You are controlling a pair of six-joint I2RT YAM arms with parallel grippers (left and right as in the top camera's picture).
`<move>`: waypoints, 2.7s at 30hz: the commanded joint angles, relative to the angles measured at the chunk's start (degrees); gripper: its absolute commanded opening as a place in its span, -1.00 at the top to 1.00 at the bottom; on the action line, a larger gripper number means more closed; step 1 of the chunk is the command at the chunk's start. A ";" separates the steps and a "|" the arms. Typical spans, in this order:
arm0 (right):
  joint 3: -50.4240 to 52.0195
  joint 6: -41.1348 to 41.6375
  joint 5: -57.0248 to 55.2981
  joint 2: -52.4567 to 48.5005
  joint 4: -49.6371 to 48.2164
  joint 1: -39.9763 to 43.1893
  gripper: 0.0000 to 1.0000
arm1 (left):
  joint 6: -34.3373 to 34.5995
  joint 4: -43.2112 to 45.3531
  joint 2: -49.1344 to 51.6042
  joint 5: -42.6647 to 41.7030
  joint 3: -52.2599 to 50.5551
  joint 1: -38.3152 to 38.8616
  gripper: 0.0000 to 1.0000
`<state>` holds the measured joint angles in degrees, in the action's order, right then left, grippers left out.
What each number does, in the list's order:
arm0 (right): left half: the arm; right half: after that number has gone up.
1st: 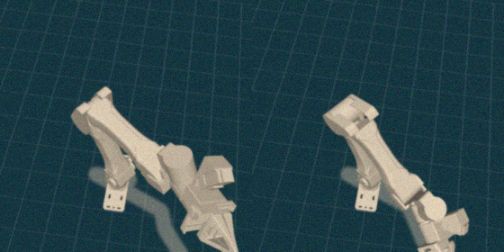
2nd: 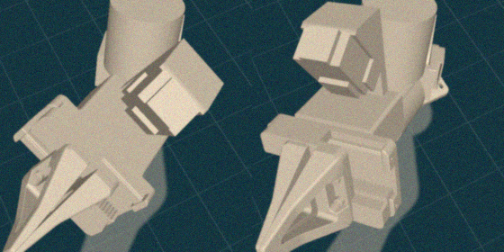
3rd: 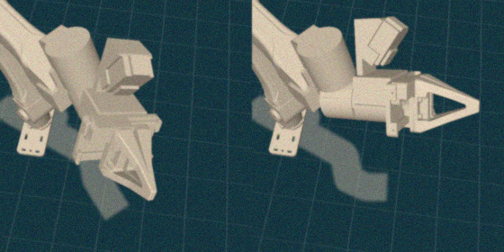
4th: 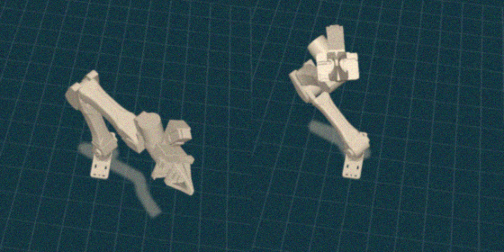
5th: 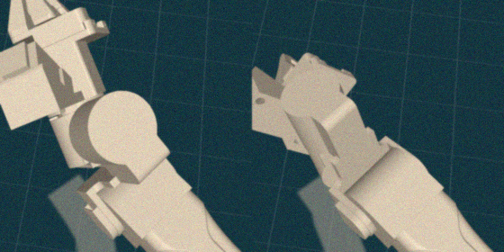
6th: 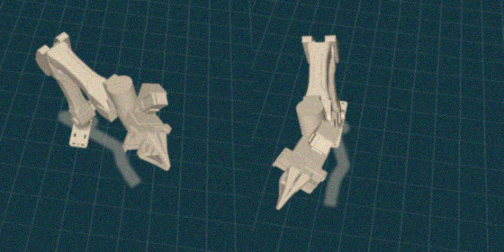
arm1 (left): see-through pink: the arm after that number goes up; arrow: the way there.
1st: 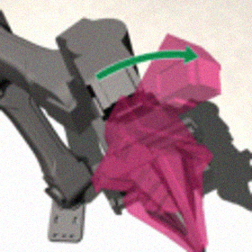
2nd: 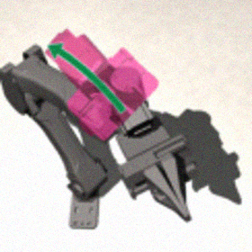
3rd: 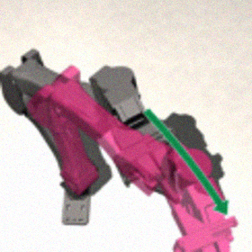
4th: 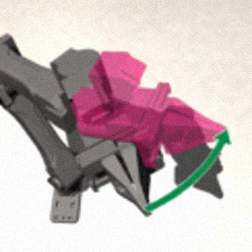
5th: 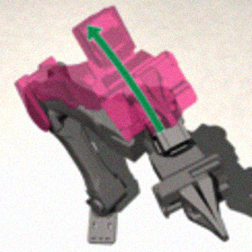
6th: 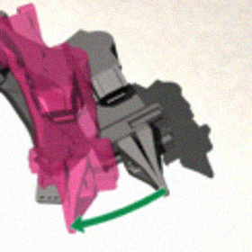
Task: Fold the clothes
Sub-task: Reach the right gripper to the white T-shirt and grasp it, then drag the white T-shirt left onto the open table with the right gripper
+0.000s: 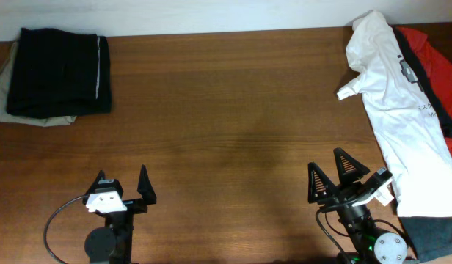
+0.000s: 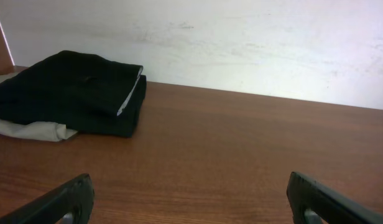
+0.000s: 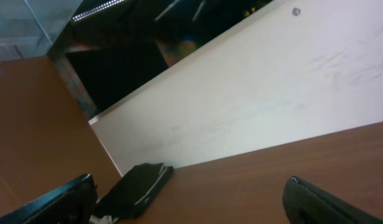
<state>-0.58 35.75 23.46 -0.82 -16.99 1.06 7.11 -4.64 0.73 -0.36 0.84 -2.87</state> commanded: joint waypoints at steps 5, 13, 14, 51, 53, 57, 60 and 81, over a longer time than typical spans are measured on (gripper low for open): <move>-4.81 -8.72 -10.64 -1.42 1.18 -0.31 -0.97 | -0.94 -0.11 -0.07 0.61 -0.35 -0.24 -0.98; -30.82 -23.85 -20.22 -36.33 13.60 -0.24 -0.97 | -0.94 -0.13 -0.07 0.61 -0.37 -0.24 -0.98; -37.46 -26.62 -22.08 -44.19 17.68 -0.22 -0.97 | -0.94 -0.11 -0.07 0.61 -0.35 -0.24 -0.98; -100.15 -30.88 -34.75 -126.09 48.78 9.75 -0.78 | -0.94 -0.13 -0.07 0.61 -0.35 -0.24 -0.98; -100.08 -30.88 -34.73 -126.29 49.64 10.40 -0.77 | -0.94 -0.11 -0.07 0.61 -0.35 -0.24 -0.98; -100.00 -30.86 -34.64 -126.33 49.86 12.26 -0.61 | -0.94 -0.11 -0.07 0.61 -0.35 -0.24 -0.98; -99.97 -30.91 -34.64 -126.84 50.01 12.48 -0.38 | -0.94 -0.13 -0.07 0.61 -0.37 -0.24 -0.98; -103.69 -30.91 -34.42 -124.82 49.64 7.13 0.92 | -0.94 -0.11 -0.07 0.61 -0.35 -0.24 -0.98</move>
<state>-100.44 4.51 -10.48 -129.95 32.49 12.43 7.09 -4.71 0.95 0.27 0.84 -2.87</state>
